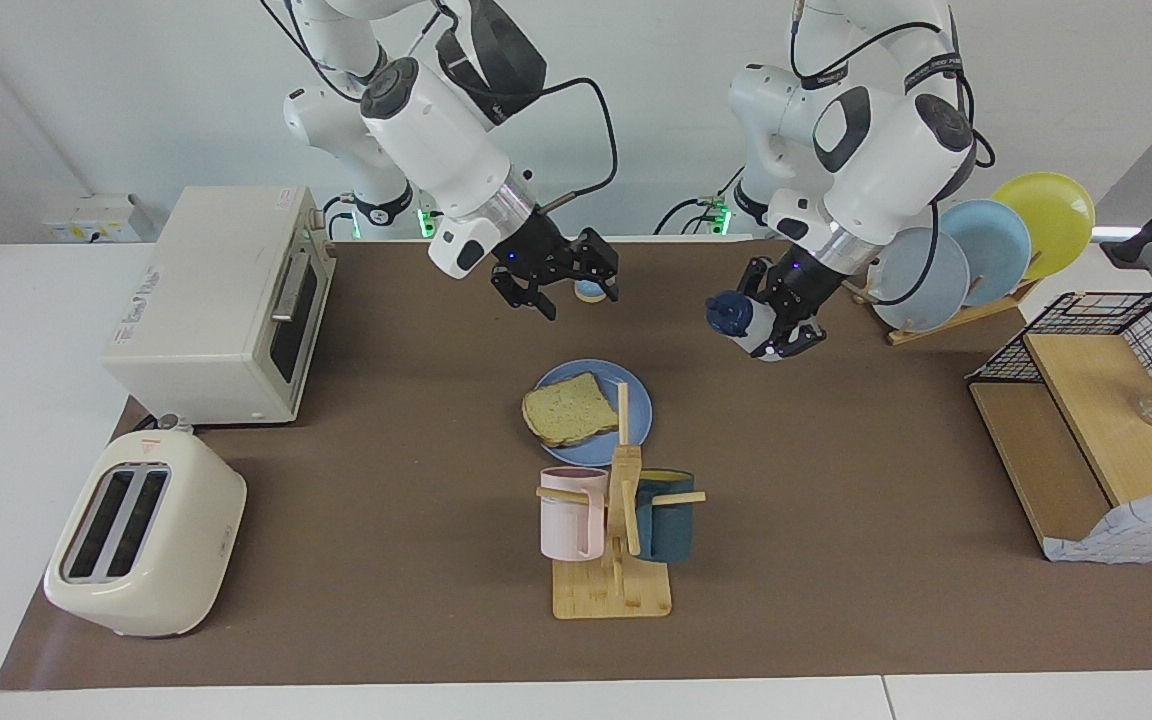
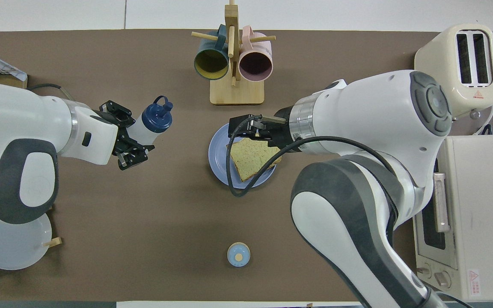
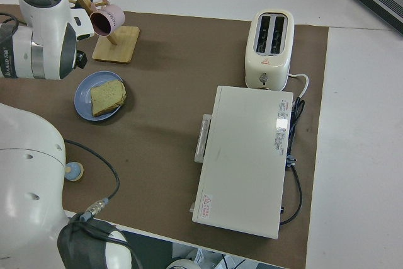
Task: Put bread on plate and add seasoning
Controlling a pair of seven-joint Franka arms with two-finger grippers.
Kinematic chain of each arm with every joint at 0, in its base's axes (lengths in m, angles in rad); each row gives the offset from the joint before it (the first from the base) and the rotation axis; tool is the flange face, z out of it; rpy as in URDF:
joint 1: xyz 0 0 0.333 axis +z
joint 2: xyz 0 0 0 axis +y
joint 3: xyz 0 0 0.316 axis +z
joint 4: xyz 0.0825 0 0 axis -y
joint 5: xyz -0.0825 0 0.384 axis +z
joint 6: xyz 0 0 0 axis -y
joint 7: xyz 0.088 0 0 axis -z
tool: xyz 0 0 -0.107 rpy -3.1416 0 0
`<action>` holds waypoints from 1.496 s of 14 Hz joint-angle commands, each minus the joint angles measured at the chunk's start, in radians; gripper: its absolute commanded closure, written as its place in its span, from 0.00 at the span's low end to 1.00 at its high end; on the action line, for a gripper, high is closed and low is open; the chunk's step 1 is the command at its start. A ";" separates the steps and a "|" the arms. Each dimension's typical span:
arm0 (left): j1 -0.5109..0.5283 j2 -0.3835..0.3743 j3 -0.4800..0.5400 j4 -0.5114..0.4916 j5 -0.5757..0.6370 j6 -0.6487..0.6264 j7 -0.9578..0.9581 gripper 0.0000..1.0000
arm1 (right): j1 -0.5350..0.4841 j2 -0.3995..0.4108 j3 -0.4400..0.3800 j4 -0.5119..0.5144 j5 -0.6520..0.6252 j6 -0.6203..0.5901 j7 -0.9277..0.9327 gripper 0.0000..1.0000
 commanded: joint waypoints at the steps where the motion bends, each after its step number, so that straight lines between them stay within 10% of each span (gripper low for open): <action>1: -0.007 -0.057 0.012 -0.050 -0.013 -0.066 0.106 1.00 | -0.004 -0.012 0.008 0.020 0.067 -0.022 0.063 0.00; 9: -0.038 -0.190 0.012 -0.254 -0.056 0.081 0.182 1.00 | 0.095 -0.013 0.063 0.023 0.056 0.093 0.103 0.03; 16: -0.038 -0.214 0.012 -0.278 -0.101 0.104 0.145 1.00 | 0.129 -0.012 0.065 0.015 0.022 0.150 0.138 0.66; 21: -0.039 -0.214 0.010 -0.280 -0.104 0.124 0.121 1.00 | 0.147 -0.004 0.065 0.018 0.022 0.184 0.149 0.67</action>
